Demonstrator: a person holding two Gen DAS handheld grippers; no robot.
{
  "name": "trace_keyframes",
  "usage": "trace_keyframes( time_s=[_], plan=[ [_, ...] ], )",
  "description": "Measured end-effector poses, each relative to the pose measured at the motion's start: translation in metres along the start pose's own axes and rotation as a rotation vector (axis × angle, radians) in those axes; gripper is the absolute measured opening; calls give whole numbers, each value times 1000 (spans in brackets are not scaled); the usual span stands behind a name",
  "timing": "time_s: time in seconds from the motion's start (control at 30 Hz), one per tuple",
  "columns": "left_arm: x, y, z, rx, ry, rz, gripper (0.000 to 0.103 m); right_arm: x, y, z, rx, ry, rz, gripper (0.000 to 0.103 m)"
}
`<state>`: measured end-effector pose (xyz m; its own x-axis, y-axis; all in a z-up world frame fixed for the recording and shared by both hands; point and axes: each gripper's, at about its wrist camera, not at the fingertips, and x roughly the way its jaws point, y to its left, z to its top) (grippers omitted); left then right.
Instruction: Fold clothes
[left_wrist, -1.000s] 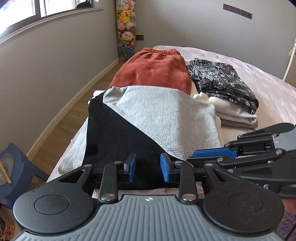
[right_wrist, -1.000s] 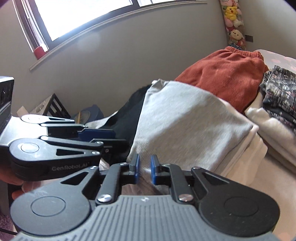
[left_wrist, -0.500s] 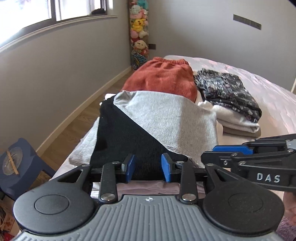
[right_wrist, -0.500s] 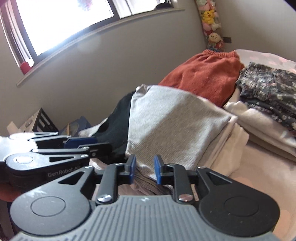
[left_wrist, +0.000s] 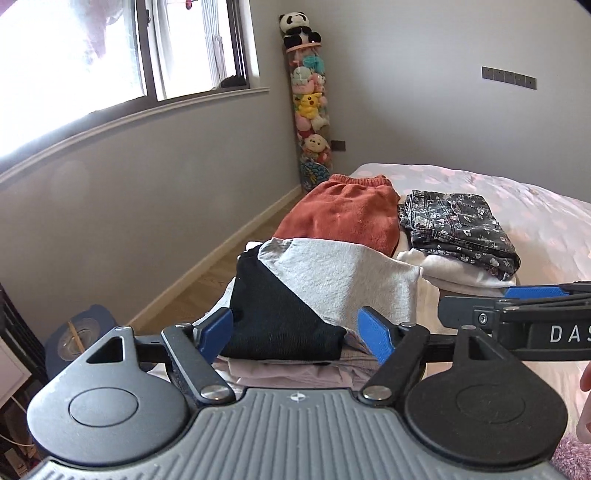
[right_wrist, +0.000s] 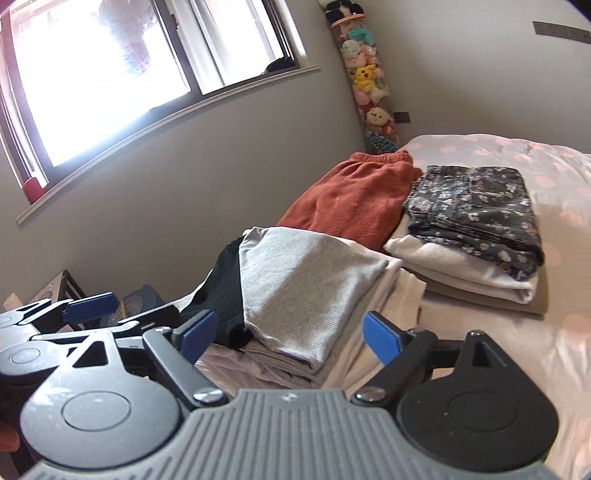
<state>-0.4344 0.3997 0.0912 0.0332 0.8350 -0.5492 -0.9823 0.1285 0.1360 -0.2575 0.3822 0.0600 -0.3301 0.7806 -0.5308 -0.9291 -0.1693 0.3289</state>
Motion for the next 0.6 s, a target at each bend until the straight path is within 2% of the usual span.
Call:
trace_keyframes(
  time_s=[0.33, 0.6],
  plan=[
    [-37, -3, -25, -70, -27, 59, 74, -38, 9, -30, 9, -30, -11, 89],
    [-64, 7, -49, -145, -30, 55, 74, -62, 28, -52, -37, -49, 0, 89]
  ],
)
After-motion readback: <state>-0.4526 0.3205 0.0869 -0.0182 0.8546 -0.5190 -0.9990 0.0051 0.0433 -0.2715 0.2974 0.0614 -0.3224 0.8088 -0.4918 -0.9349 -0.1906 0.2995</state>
